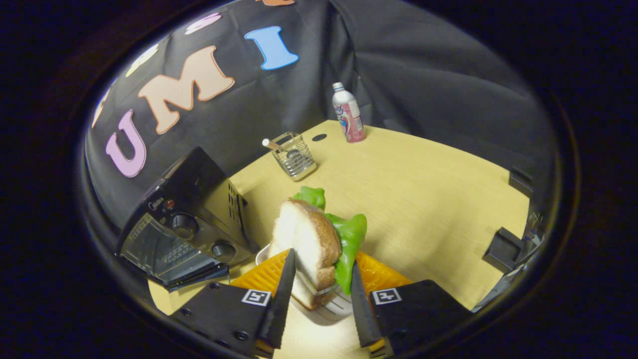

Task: Open the toaster oven, put the food inside, and close the toaster oven door.

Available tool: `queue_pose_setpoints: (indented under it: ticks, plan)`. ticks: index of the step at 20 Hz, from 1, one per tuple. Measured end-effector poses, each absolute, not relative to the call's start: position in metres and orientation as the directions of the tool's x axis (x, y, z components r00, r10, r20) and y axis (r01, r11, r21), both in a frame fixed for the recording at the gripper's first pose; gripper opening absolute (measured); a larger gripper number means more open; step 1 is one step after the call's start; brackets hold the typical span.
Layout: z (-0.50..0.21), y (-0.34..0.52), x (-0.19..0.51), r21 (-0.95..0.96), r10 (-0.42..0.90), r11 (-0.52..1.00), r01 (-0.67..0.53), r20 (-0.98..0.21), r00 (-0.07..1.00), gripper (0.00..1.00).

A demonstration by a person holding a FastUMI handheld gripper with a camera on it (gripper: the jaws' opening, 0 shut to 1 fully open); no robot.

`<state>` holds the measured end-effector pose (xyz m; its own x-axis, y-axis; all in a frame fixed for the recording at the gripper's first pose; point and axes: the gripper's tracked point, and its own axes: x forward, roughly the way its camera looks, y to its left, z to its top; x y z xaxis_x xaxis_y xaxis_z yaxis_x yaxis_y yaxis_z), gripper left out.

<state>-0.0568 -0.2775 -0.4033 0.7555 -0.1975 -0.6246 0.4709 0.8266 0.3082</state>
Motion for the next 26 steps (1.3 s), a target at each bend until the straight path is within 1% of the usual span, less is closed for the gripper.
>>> queue_pose_setpoints:
  ticks: [8,11,18,23,26]
  plan:
    - [-0.376,-0.271,-0.049,0.299,-0.204,0.851,0.433,-0.571,0.795,0.23]
    - [-0.365,-0.268,-0.049,0.299,-0.213,0.852,0.43,-0.552,0.806,0.23]
    - [-0.316,-0.258,-0.046,0.39,-0.242,0.811,0.435,-0.453,0.858,0.23]
    - [-0.287,-0.237,-0.054,0.48,-0.256,0.763,0.433,-0.39,0.885,0.23]
    - [-0.278,-0.219,-0.063,0.516,-0.252,0.744,0.425,-0.372,0.893,0.23]
